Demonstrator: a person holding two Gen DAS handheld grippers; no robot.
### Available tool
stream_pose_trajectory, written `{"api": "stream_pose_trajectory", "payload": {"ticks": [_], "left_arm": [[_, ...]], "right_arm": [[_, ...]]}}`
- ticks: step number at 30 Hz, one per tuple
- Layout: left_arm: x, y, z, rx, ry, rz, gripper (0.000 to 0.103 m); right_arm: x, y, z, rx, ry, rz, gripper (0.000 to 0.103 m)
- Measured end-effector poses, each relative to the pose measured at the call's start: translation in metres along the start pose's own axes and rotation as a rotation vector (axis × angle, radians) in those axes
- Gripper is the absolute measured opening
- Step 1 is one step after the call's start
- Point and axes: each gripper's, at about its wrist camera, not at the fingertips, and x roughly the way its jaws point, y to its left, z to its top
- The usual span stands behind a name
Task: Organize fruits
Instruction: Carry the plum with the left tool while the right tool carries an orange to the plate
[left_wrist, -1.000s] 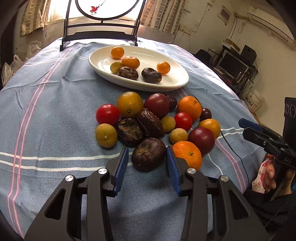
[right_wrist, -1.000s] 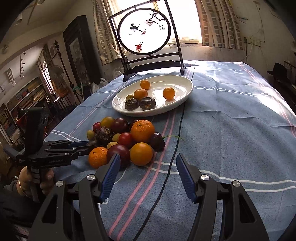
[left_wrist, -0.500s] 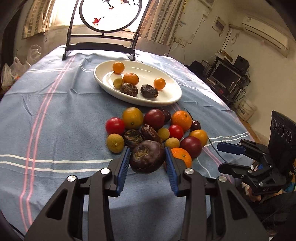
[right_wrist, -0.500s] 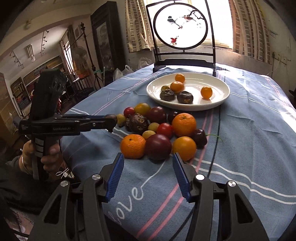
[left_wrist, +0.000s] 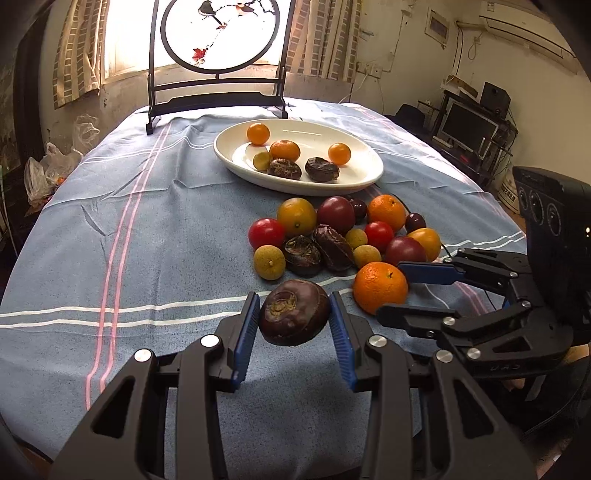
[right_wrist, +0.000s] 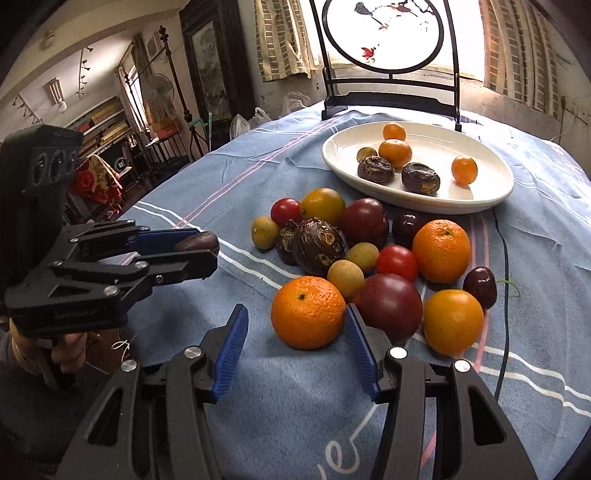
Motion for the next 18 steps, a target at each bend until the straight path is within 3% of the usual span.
{"api": "stream_pose_trajectory", "payload": {"ticks": [3,7,12,18], "left_arm": [[-0.001,0.002,-0.002,-0.003,0.002,0.004,0.037],[-0.003,0.005,-0.004,-0.006,0.001,0.011,0.037],[-0.007,0.003,-0.002,0.004,-0.017,0.007,0.037],[-0.009,0.001,0.024,0.018,-0.056,-0.018,0.037]], "right_arm": [[0.006,0.007,0.002,-0.039,0.003,-0.062,0.042],[-0.001,0.007,-0.002,-0.035,-0.002,-0.043,0.04],[-0.035,0.003,0.0,-0.03,-0.095,0.032,0.04],[-0.074,-0.041,0.035,0.047,-0.191,0.02,0.041]]}}
